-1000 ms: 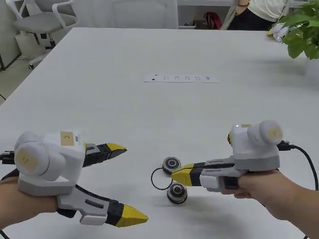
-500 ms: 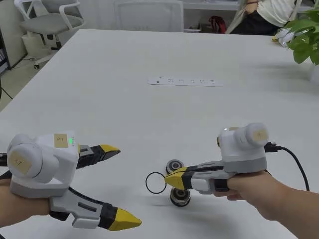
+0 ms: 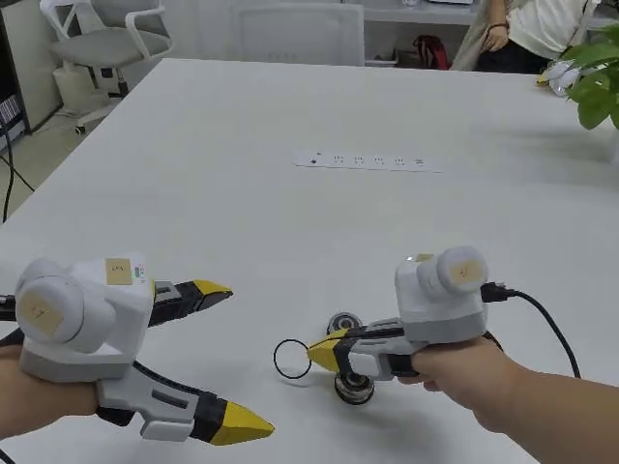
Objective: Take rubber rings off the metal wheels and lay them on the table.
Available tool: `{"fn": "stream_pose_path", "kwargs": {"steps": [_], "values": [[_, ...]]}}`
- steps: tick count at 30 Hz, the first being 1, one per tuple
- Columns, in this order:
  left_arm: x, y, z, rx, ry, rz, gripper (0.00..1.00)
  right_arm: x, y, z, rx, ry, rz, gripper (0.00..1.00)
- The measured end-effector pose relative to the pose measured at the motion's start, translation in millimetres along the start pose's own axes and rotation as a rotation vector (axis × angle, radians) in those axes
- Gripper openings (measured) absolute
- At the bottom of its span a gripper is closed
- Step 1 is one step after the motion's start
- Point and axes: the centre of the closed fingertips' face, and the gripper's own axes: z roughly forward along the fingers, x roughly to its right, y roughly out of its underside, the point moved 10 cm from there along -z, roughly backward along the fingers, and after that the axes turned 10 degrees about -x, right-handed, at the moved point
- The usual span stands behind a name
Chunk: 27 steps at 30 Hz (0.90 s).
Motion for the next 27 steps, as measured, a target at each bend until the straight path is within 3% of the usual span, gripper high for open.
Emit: {"fn": "stream_pose_path", "kwargs": {"steps": [10, 14, 27], "values": [[-1.7, 2.3, -0.3, -0.008, 0.0, -0.006, 0.96, 4.8, 3.9, 3.2, -0.033, 0.058, -0.017, 0.0], [-1.7, 3.2, 0.3, -0.013, 0.003, -0.006, 0.96, 5.6, 4.3, 3.3, -0.037, 0.076, -0.031, 0.05], [-2.9, 4.7, 1.8, -0.025, 0.012, -0.009, 0.95, 3.1, 1.5, -3.3, -0.015, 0.072, -0.06, 0.18]]}}
